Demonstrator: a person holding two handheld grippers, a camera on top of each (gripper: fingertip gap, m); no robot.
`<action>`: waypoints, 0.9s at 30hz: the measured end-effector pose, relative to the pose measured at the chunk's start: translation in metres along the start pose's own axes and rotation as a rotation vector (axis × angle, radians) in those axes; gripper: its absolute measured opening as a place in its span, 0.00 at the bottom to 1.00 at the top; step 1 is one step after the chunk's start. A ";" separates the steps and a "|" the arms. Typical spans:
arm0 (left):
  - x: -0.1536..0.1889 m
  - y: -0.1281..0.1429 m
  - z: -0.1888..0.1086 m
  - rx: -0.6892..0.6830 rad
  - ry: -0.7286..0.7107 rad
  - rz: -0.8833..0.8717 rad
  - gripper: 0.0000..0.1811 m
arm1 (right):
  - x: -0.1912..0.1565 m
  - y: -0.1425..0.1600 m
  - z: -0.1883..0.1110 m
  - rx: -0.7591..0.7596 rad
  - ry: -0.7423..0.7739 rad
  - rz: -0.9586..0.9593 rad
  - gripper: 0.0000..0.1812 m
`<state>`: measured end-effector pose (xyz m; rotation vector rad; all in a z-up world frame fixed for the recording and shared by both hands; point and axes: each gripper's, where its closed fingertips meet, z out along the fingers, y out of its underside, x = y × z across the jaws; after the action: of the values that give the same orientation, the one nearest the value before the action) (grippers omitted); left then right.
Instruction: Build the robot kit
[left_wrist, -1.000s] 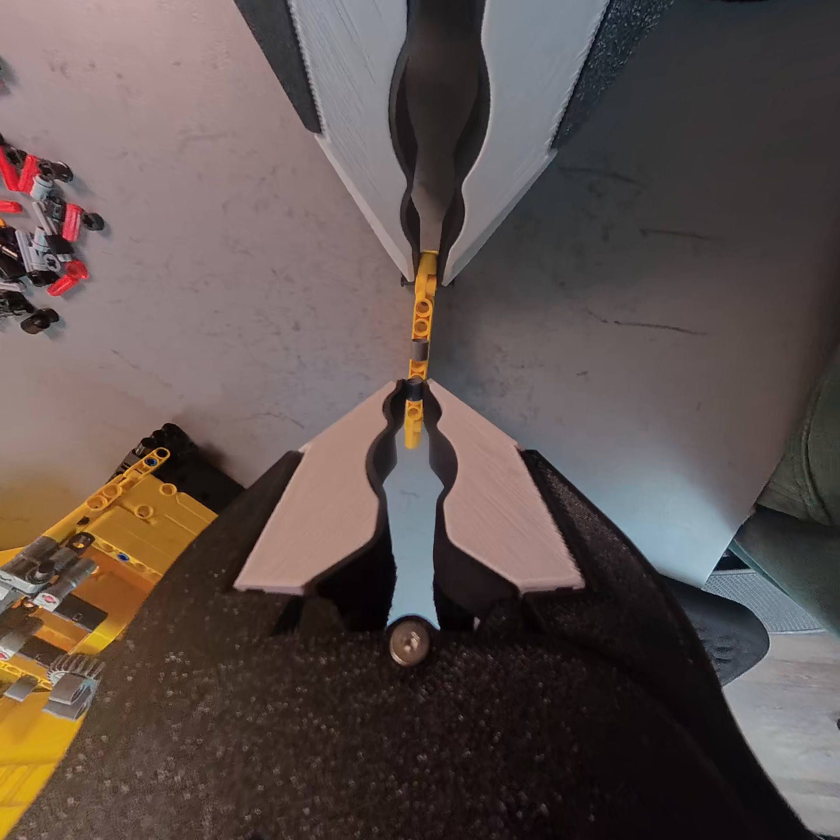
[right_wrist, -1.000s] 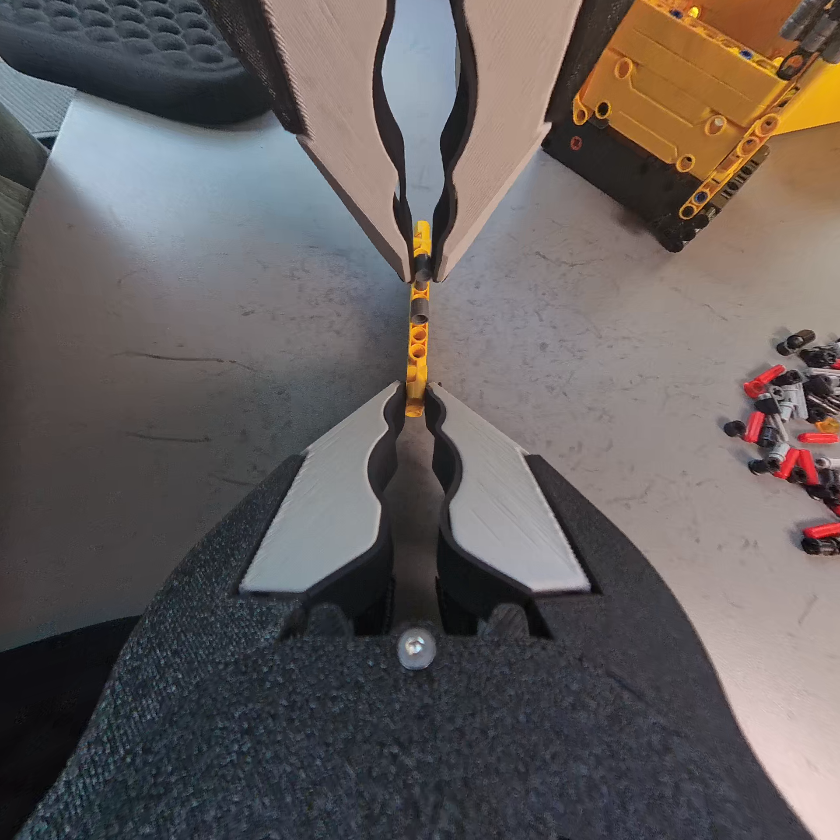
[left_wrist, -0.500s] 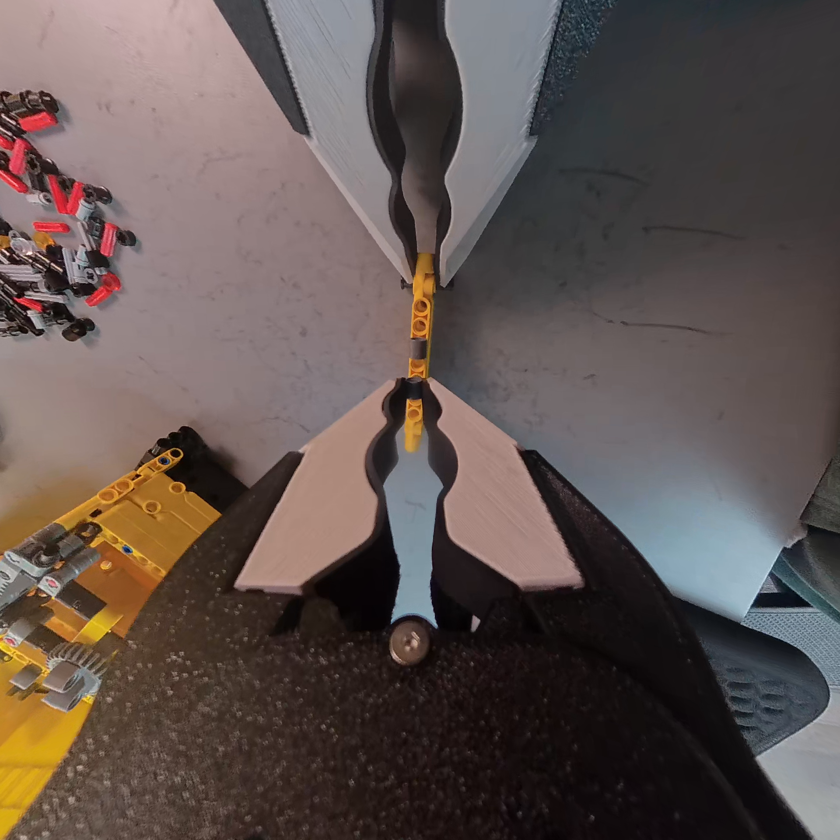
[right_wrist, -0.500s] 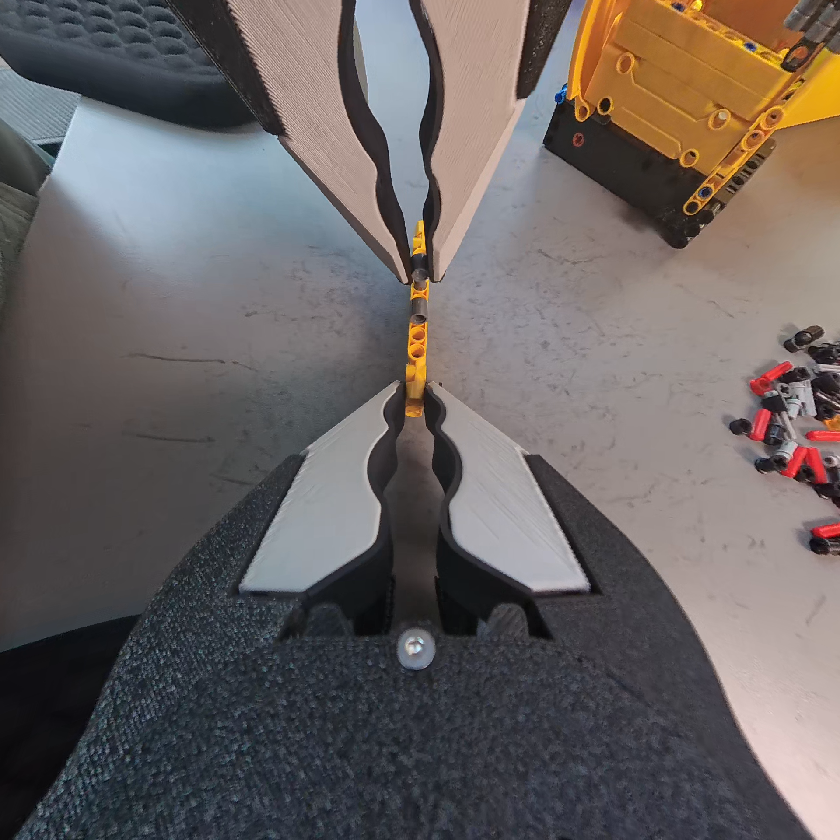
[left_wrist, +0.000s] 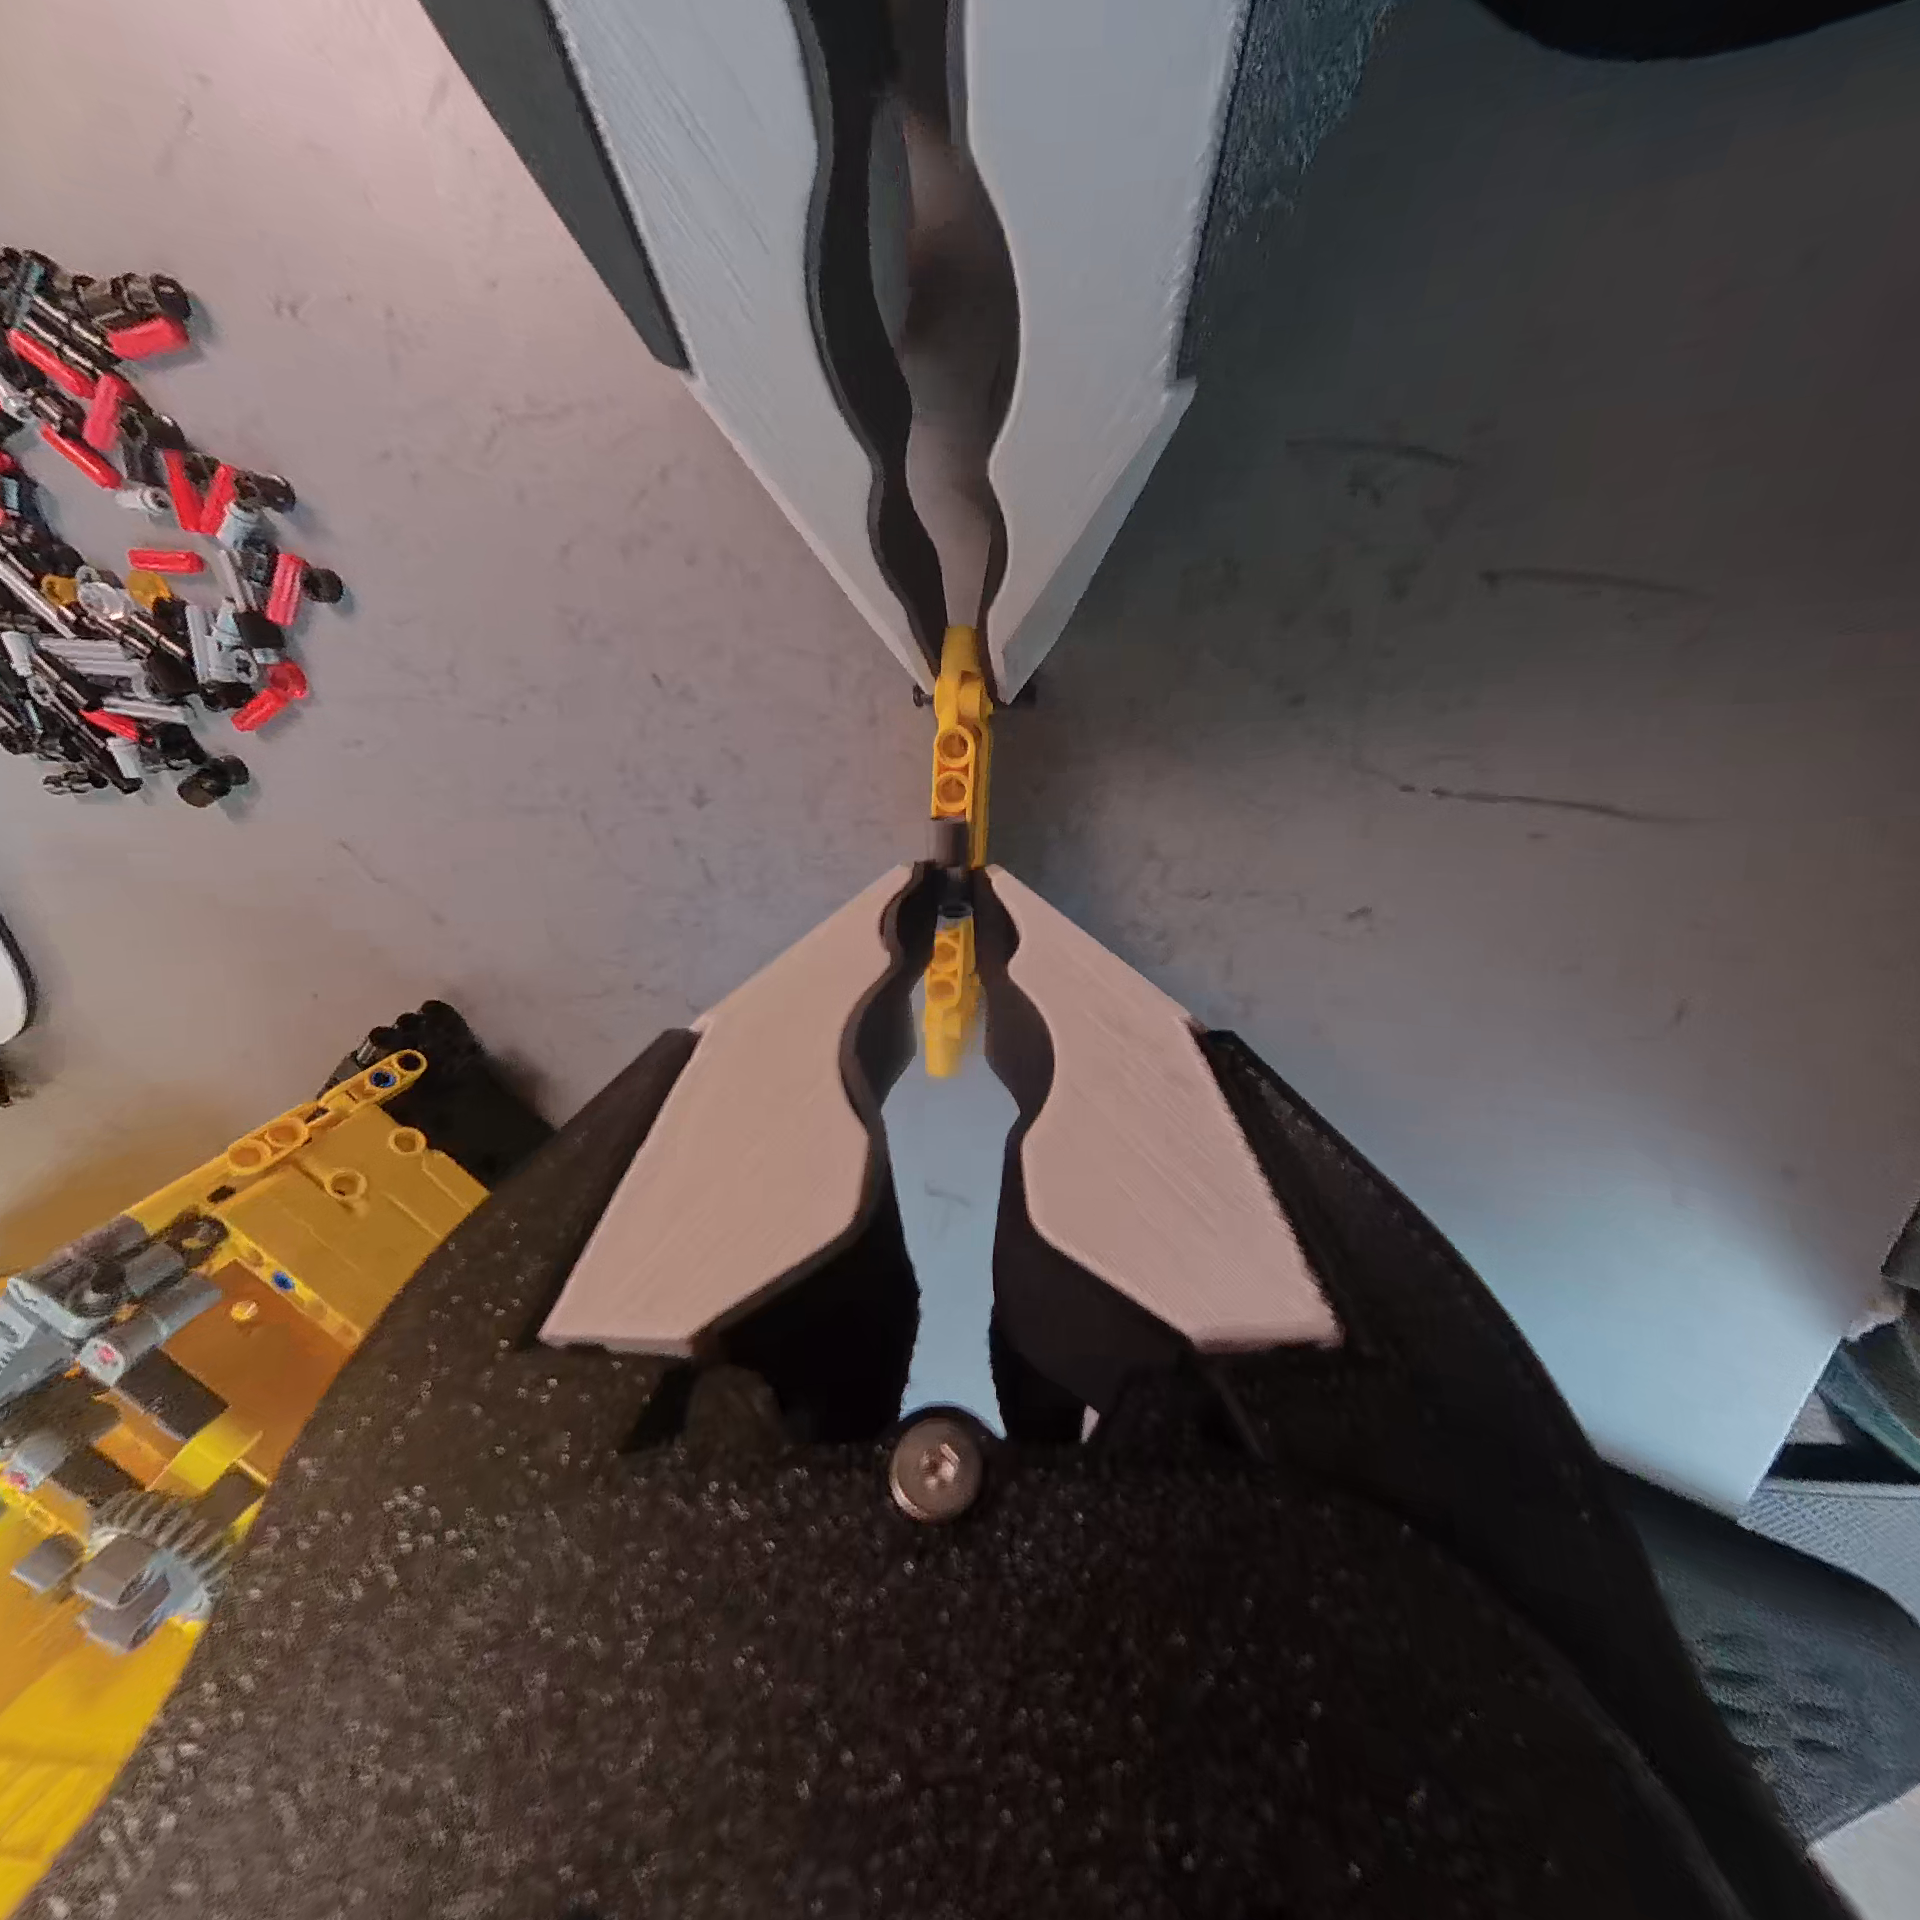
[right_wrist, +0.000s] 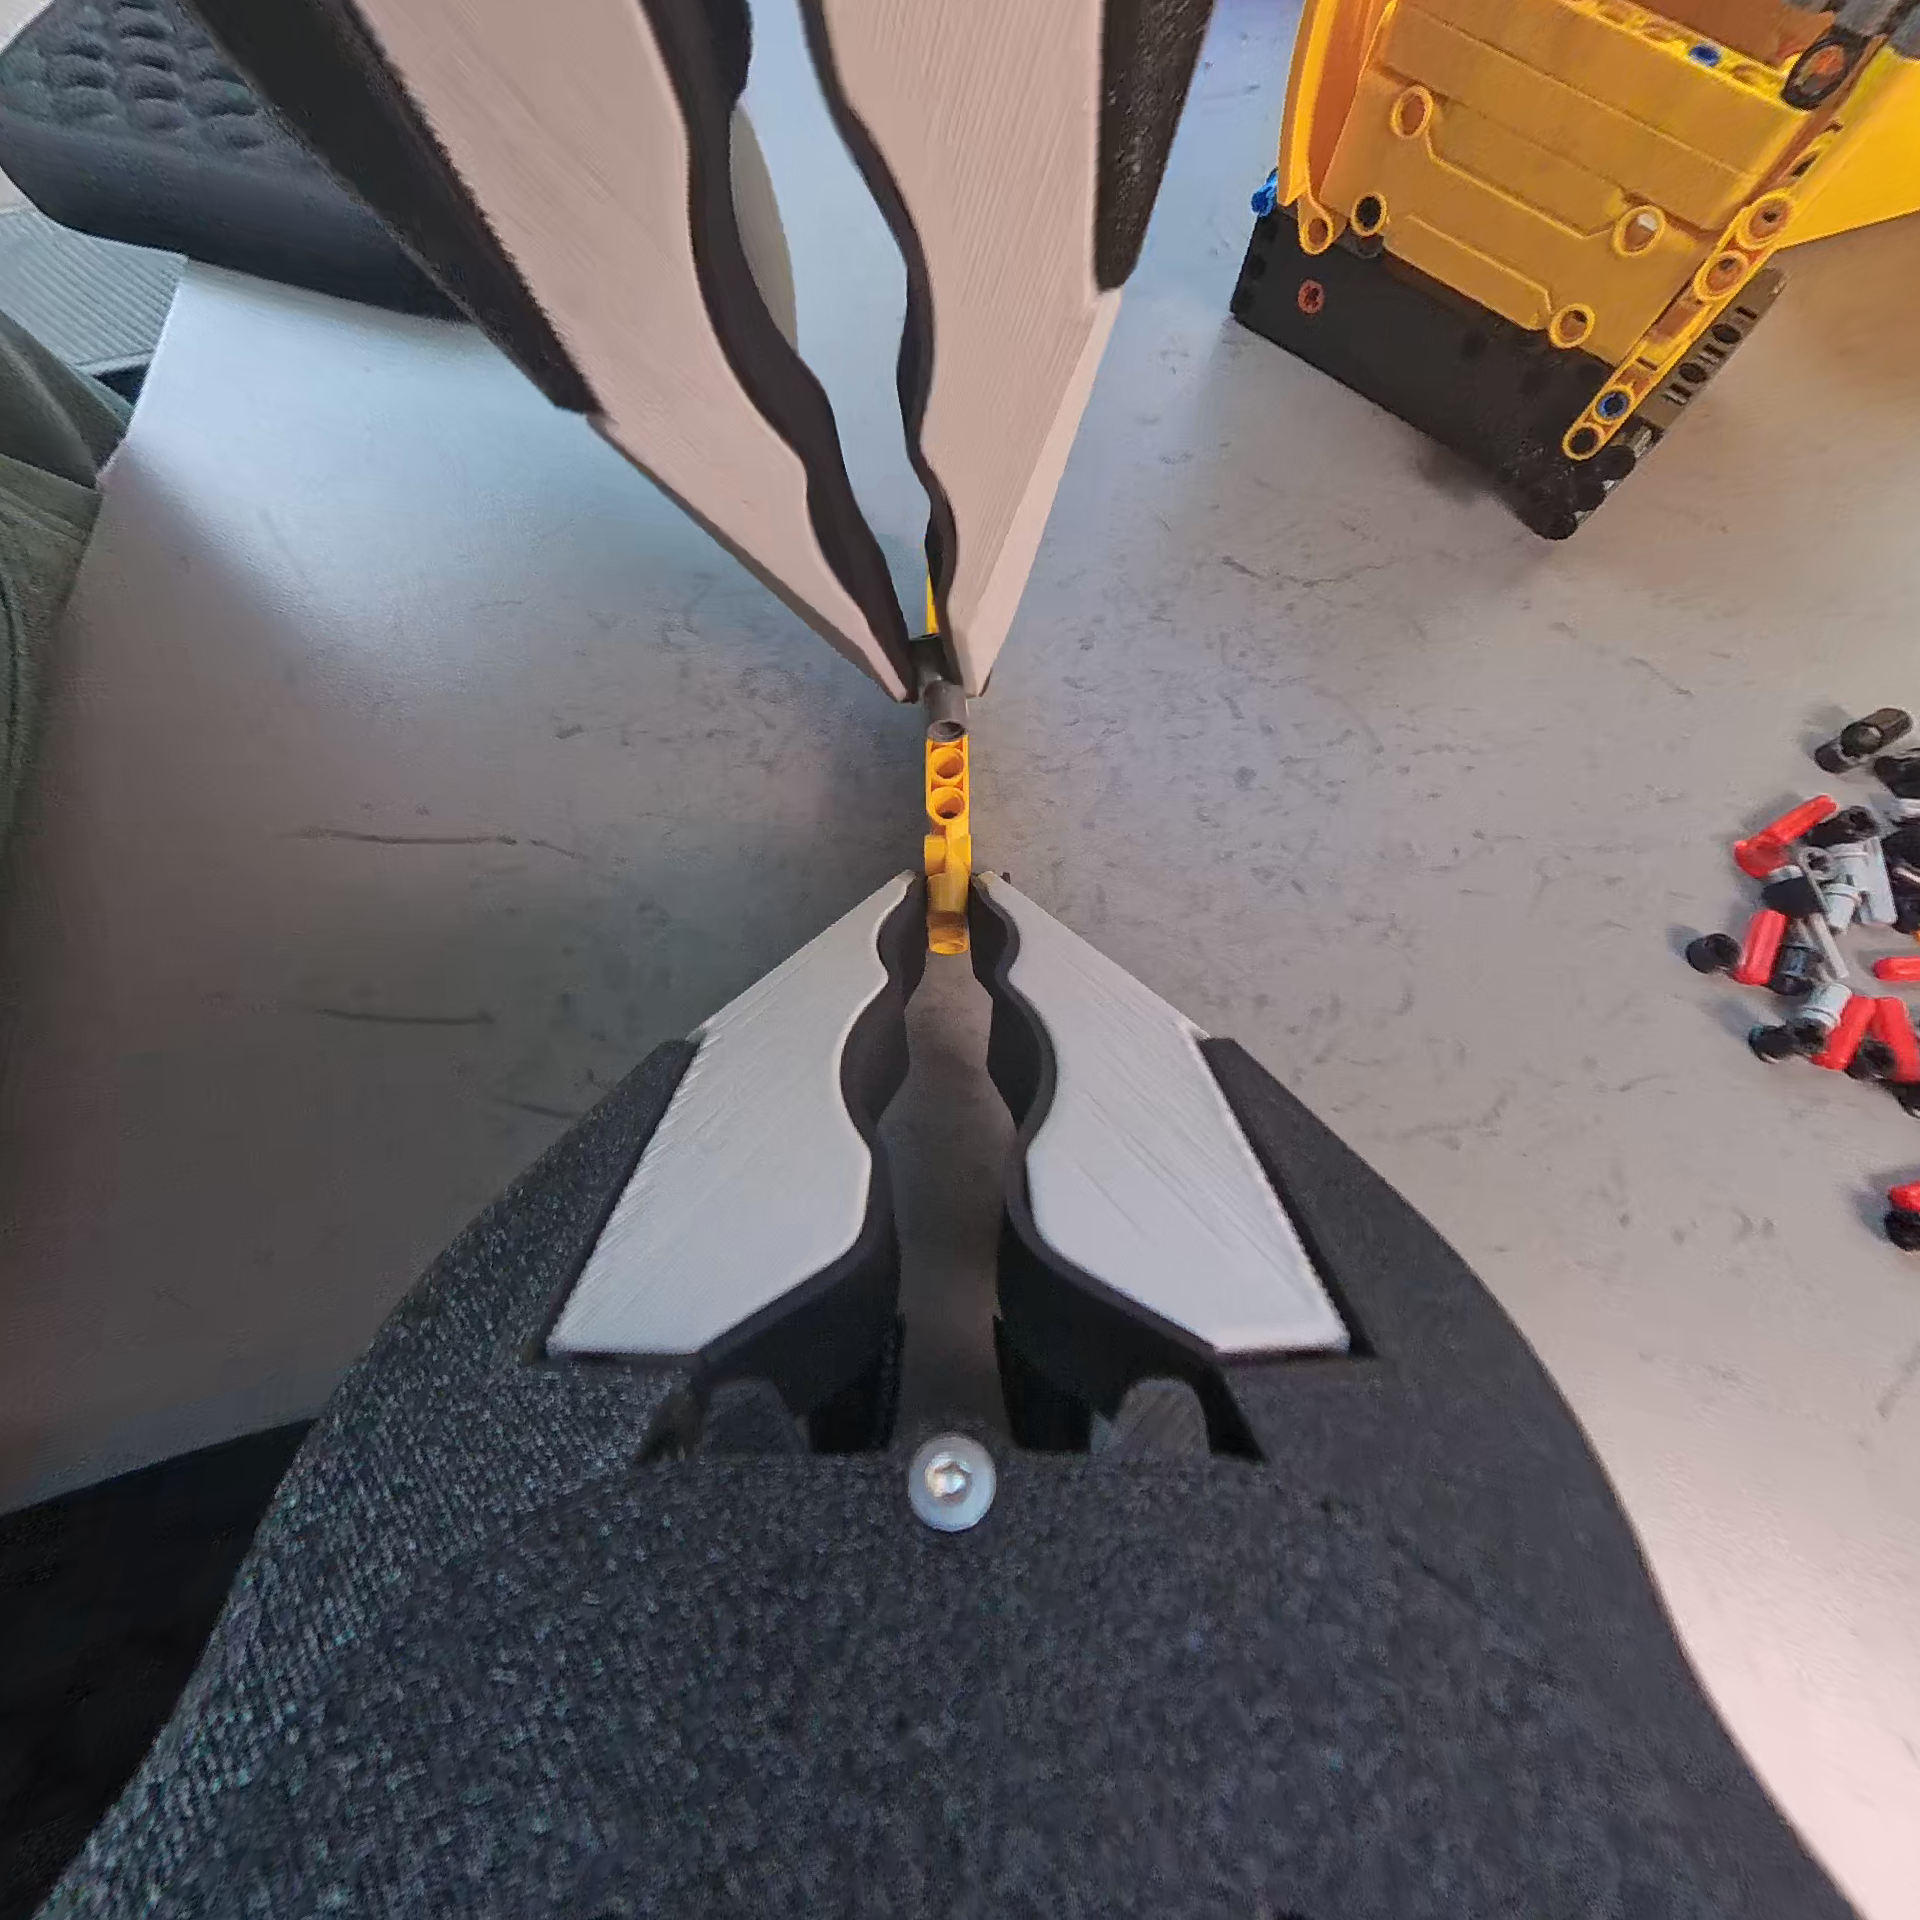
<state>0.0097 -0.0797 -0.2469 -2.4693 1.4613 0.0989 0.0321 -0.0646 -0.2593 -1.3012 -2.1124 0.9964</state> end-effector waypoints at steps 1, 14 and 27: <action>0.001 0.001 0.000 0.003 -0.007 0.013 0.03 | 0.000 0.000 0.000 0.002 0.000 0.005 0.04; 0.002 0.006 -0.008 0.317 0.116 -0.215 0.04 | -0.003 -0.002 0.002 0.001 -0.012 0.016 0.04; 0.001 0.004 -0.007 0.416 -0.007 -0.065 0.03 | -0.003 -0.001 0.002 0.000 -0.011 0.012 0.04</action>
<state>0.0062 -0.0841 -0.2410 -2.1700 1.2466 -0.1901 0.0319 -0.0686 -0.2595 -1.3125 -2.1147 1.0109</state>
